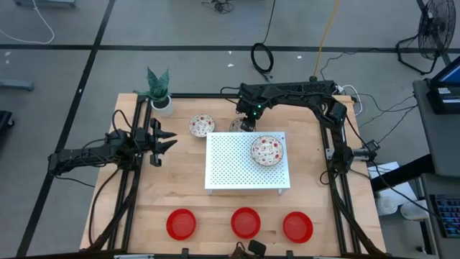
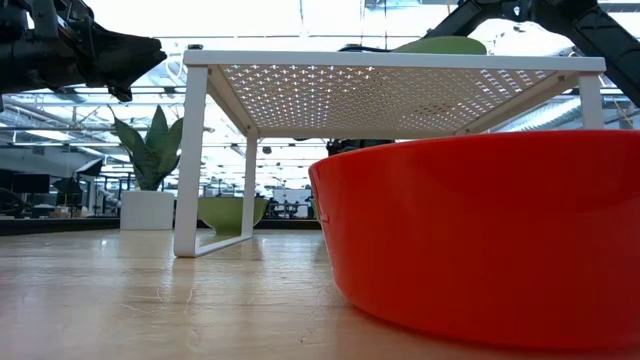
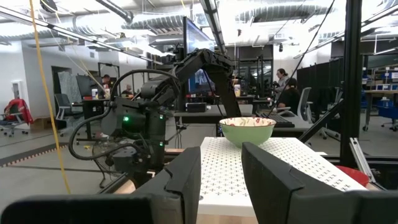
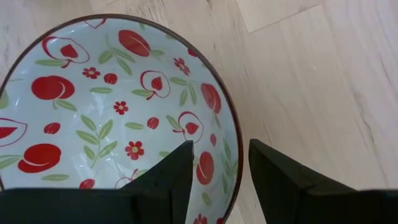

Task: Pick & Place Mini bowls
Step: Stack the right white patterned bowl on top of the white patterned bowl on the shelf

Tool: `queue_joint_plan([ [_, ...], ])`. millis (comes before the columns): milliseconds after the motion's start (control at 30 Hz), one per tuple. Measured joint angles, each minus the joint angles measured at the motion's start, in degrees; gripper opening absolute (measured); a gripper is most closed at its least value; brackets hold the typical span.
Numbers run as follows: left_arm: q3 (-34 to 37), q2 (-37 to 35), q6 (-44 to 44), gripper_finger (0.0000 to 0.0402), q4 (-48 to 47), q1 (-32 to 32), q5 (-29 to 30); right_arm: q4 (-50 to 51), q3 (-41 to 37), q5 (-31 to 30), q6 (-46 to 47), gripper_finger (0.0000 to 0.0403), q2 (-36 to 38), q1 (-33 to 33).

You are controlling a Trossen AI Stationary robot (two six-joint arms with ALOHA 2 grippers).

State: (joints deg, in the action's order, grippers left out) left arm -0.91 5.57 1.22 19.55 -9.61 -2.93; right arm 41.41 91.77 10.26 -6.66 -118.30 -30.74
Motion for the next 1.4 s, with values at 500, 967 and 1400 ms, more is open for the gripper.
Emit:
queue_joint_plan([
  [500, 0.0, 0.0, 0.0, 0.0120, 0.0, 0.0, 0.0, 0.0, 0.0, 0.0, 0.0, 0.0111, 0.0, 0.0],
  [967, 0.0, 0.0, 0.0, 0.0120, 0.0, 0.0, 0.0, 0.0, 0.0, 0.0, 0.0, 0.0060, 0.0, 0.0],
  [1400, 0.0, 0.0, 0.0, 0.0120, 0.0, 0.0, 0.0, -0.1, 0.0, 0.0, 0.0, 0.0039, 0.0, 0.0],
])
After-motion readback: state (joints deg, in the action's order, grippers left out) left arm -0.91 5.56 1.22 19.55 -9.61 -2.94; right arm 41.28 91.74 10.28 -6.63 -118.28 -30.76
